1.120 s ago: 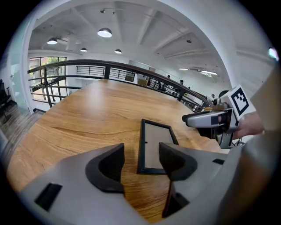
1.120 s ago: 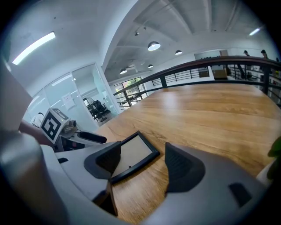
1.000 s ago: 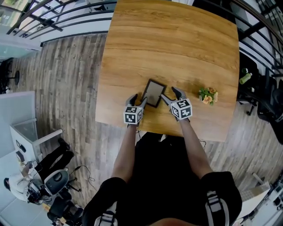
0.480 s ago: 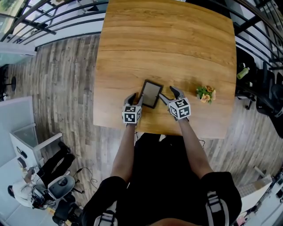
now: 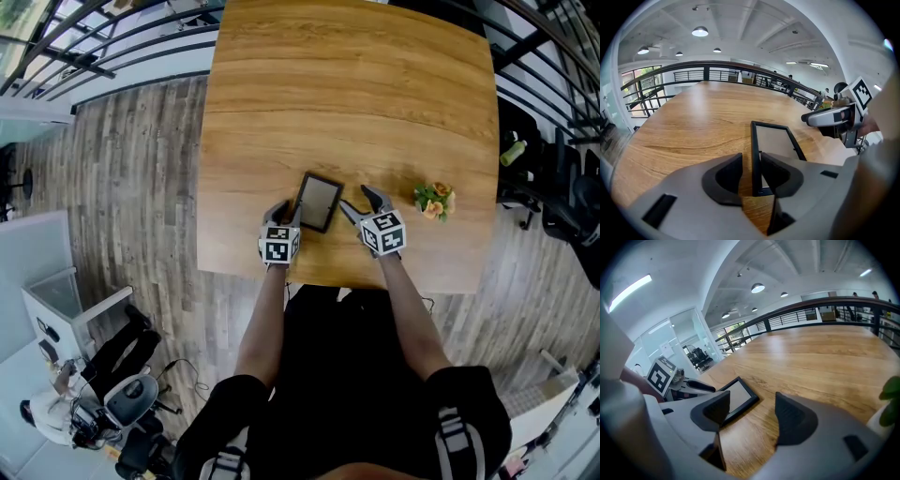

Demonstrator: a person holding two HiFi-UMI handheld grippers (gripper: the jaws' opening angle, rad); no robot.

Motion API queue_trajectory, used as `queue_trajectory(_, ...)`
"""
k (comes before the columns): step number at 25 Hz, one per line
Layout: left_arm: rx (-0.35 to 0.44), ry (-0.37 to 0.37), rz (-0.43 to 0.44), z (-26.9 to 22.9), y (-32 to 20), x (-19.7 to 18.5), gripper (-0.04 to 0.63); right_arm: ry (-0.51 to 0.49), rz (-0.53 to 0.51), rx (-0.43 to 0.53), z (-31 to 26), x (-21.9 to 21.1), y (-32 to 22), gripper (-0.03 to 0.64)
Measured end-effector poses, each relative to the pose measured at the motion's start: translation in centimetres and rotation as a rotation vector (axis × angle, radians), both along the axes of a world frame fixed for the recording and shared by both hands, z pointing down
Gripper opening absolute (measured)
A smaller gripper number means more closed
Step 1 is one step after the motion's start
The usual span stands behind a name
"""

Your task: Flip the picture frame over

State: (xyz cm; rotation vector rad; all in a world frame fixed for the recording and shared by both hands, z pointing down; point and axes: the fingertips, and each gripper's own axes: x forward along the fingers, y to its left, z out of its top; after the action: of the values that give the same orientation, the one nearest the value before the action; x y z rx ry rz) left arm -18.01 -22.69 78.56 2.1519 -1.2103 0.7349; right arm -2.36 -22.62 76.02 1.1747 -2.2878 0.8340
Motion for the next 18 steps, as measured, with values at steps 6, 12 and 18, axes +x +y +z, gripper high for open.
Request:
queue_trajectory(6, 0.005, -0.013, 0.022, 0.0, 0.0, 0.1, 0.140, 0.006, 0.006, -0.004, -0.1, 0.3, 0.2, 0.301)
queue_trajectory(12, 0.028, -0.070, 0.076, 0.1, 0.0, 0.3, 0.137, 0.013, 0.021, -0.009, 0.1, 1.0, 0.4, 0.301)
queue_trajectory(18, 0.027, -0.080, 0.085, 0.1, 0.3, 1.0, 0.071, 0.020, 0.030, -0.008, -0.1, 1.4, 0.7, 0.301)
